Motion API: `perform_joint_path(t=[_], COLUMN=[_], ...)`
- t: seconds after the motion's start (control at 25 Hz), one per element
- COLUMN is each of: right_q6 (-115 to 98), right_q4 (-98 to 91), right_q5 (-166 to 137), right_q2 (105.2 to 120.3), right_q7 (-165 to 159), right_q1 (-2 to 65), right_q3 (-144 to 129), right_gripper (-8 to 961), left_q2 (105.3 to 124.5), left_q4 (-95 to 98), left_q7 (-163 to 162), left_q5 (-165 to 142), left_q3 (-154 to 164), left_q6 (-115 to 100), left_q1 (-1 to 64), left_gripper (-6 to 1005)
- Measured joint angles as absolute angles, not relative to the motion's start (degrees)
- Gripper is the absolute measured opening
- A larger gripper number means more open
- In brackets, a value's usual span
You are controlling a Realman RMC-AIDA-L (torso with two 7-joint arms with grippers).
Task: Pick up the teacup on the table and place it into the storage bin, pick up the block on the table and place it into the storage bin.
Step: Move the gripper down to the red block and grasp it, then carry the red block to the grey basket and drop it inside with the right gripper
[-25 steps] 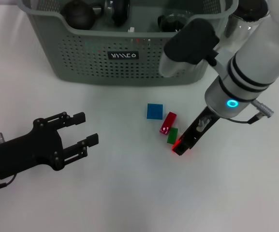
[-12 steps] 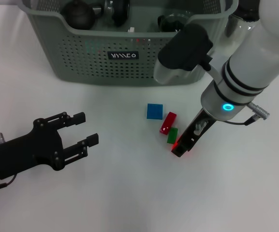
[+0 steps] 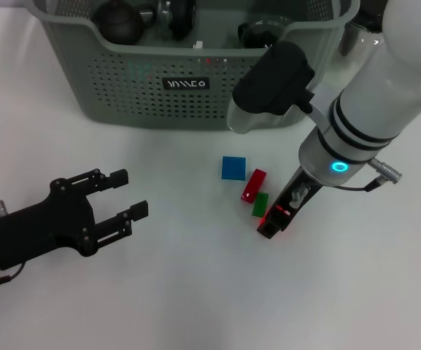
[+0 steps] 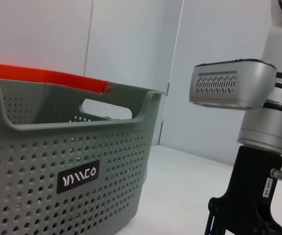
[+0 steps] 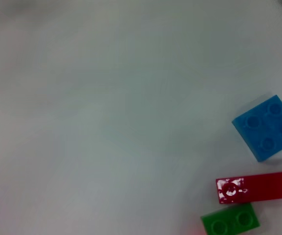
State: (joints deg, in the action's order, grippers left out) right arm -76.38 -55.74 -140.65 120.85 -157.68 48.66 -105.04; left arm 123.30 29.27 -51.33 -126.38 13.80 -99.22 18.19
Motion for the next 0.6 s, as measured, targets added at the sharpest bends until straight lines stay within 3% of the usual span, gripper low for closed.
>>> perform_joint_path(t=[0.28,0.6], right_q6=[-76.5,-85.64], right_q4=[-57.5,-74.47], right_q5=[-140.69,-141.52], right_q2=[120.75,120.2], right_q7=[-158.85,-157.98], right_q1=[48.0,41.75], right_q3=[-106.63,-98.99], right_gripper=[465,447], left_q2=[123.31,123.25], left_q4=[29.27,29.27], left_q7=[-51.33,-51.33], left_q5=[-126.38,-126.38], left_q3=[13.8,13.8], left_q6=[-99.22,-99.48], left_q1=[18.27,18.21], left_gripper=[623,624])
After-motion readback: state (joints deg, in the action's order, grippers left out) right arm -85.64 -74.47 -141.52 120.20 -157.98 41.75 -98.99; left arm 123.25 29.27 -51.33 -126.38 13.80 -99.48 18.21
